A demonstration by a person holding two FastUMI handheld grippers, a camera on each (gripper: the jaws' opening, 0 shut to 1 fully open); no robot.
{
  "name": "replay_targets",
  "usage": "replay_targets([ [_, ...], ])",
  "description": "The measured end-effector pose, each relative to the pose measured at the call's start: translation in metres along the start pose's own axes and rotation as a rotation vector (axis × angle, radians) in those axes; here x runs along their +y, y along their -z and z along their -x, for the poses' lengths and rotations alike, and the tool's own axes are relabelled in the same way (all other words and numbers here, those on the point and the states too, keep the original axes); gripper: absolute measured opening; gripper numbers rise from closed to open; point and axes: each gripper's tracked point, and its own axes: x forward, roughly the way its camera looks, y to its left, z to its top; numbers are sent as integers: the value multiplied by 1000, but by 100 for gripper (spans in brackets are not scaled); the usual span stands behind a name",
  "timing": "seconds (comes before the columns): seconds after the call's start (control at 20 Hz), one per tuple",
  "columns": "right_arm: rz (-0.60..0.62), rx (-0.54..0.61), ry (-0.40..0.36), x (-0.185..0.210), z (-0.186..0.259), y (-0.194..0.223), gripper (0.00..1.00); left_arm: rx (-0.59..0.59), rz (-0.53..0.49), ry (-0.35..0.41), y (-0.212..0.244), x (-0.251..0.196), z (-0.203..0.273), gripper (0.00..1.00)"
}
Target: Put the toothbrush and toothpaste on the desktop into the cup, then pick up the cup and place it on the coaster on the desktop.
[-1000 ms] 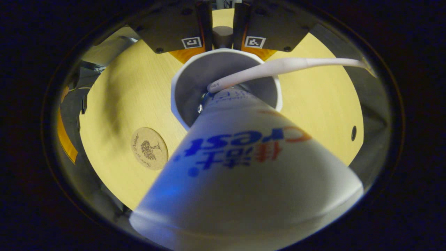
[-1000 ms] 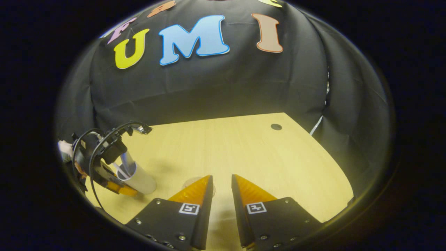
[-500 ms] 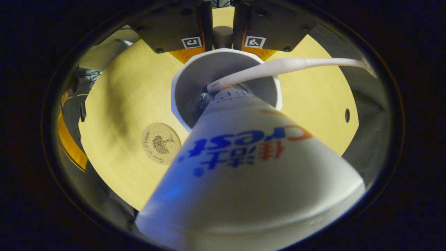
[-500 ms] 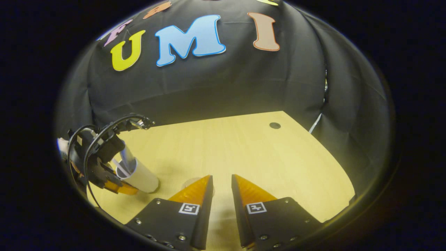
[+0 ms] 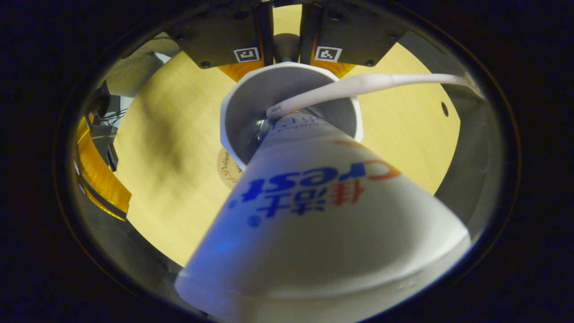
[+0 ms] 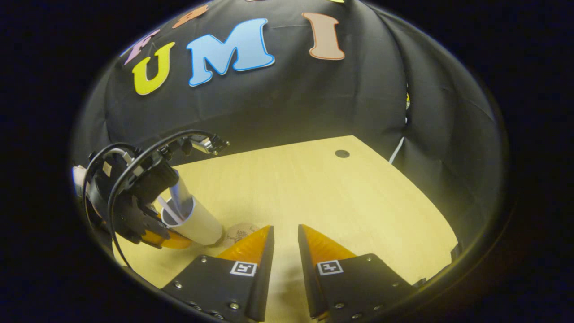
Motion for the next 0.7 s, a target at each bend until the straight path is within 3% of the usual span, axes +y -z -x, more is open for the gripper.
replay_targets([
  [0.35,-46,14,61,-35,2,3,35,4,-59,38,-5,-23,-7,31],
  [0.7,-68,34,96,-57,1,10,35,29,-68,51,-5,-11,-13,31],
])
